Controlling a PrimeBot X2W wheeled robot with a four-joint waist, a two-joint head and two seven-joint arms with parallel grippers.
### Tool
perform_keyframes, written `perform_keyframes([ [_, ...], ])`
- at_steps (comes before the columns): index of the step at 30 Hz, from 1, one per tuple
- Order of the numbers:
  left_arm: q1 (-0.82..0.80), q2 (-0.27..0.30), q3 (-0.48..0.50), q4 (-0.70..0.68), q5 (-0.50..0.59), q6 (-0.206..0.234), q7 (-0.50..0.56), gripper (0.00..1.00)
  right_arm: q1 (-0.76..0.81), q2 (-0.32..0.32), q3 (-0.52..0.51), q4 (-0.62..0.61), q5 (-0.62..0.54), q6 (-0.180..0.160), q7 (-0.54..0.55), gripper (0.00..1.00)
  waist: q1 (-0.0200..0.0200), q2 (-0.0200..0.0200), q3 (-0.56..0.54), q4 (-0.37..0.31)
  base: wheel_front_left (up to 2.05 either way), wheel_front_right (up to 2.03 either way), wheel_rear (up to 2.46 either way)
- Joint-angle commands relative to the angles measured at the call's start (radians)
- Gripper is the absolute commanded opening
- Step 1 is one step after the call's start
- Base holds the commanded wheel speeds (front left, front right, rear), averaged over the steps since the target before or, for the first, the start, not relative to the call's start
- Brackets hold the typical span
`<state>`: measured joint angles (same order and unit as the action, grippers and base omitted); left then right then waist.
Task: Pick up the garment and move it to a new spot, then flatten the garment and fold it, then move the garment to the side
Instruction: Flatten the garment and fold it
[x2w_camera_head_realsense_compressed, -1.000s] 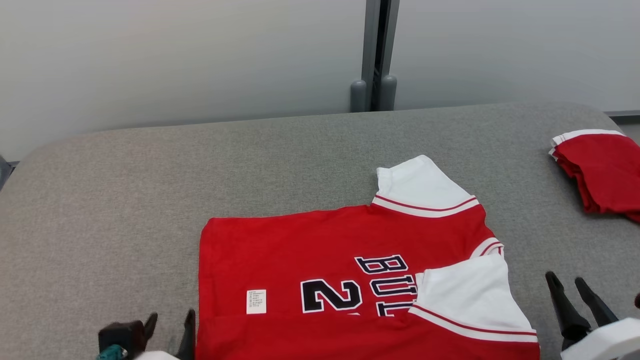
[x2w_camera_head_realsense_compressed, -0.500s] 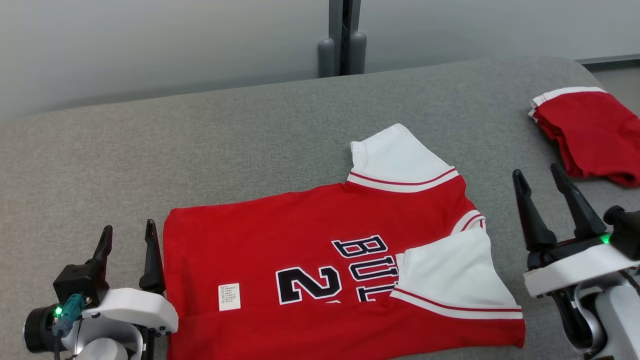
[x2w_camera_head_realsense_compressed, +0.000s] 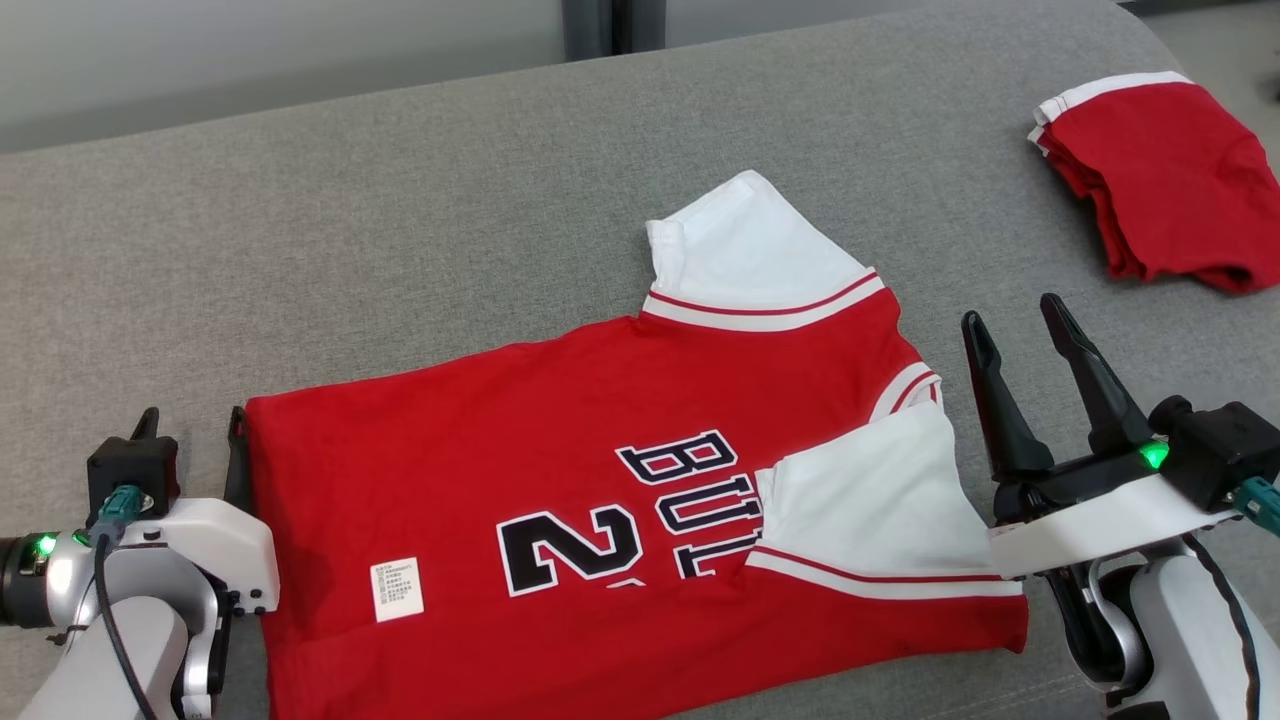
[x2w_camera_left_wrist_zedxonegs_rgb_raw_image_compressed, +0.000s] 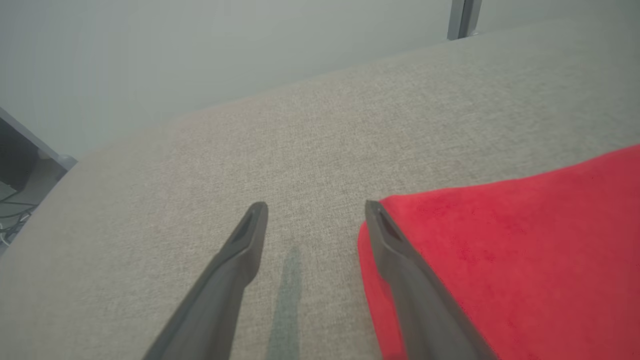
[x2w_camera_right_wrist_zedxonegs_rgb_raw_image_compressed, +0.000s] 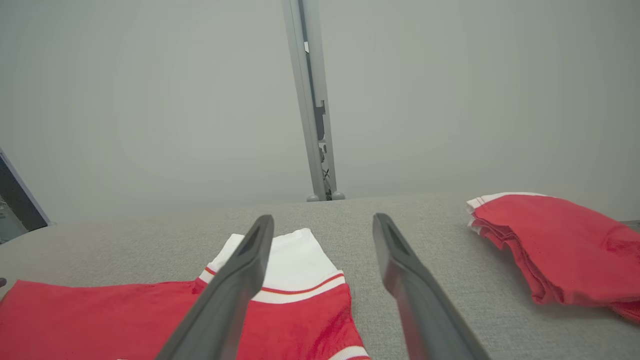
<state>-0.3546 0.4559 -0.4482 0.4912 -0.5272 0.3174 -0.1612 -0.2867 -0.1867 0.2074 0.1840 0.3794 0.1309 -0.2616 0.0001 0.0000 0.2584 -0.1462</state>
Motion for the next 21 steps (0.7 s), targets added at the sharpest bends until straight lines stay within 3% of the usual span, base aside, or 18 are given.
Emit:
perform_keyframes([
  [1,-0.022,0.007,-0.011,0.023,0.012,-0.007,0.018,1.00,-0.002,0.000,-0.002,0.006,0.002,0.000,-0.005,1.00,-0.0001,0.0000,0.012,-0.009,0.00,0.00,0.00],
  [21,-0.095,-0.011,-0.094,0.124,0.044,-0.043,0.082,1.00,0.004,-0.005,0.042,0.051,0.035,0.000,-0.005,1.00,-0.0001,0.0000,0.007,-0.024,0.00,0.00,0.00],
])
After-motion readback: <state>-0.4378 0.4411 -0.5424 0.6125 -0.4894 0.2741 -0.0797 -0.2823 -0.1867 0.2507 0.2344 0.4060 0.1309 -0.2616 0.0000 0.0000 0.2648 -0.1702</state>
